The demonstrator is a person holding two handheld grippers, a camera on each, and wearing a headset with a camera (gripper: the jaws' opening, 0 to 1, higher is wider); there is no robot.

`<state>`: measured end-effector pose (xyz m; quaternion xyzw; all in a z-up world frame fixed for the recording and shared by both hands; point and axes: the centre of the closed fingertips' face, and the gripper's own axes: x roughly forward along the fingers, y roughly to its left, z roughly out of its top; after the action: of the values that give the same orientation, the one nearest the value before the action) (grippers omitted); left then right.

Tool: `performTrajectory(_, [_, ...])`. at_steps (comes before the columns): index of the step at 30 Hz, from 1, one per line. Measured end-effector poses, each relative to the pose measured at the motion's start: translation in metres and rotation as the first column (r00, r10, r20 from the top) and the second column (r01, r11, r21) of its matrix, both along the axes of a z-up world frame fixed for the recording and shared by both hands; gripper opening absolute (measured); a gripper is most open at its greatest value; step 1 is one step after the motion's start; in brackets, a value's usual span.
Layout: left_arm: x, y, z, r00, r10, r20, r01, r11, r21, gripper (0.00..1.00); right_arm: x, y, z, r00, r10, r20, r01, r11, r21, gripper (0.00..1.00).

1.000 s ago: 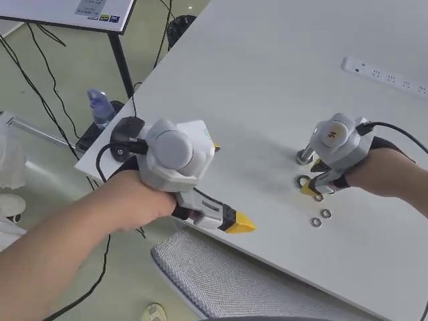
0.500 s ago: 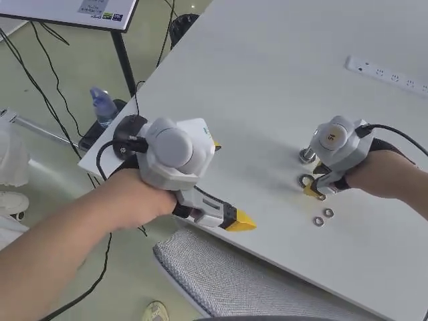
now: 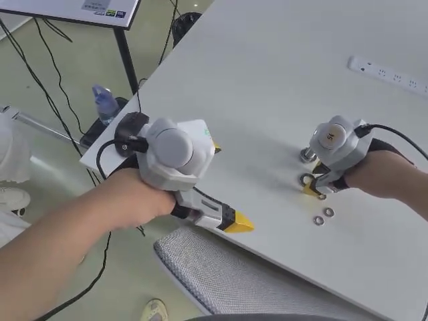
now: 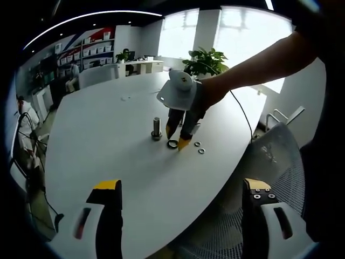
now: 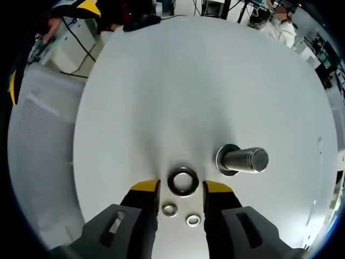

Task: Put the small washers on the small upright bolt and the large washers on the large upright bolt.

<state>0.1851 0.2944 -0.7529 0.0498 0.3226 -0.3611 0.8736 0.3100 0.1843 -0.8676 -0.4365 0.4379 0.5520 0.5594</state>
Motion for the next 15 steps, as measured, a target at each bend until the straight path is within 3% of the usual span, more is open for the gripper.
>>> performTrajectory(6, [-0.0022, 0.0019, -0.0016, 1.000, 0.003, -0.009, -0.003, 1.000, 0.009, 0.91, 0.0008, -0.0008, 0.0005, 1.000, -0.031, 0.001, 0.031, 0.999, -0.009, 0.28])
performTrajectory(15, [-0.0019, 0.0033, -0.0030, 1.000, 0.005, -0.011, -0.005, 1.000, 0.009, 0.89, -0.0011, -0.0009, 0.0001, 1.000, 0.009, 0.009, -0.009, 1.000, -0.027, 0.25])
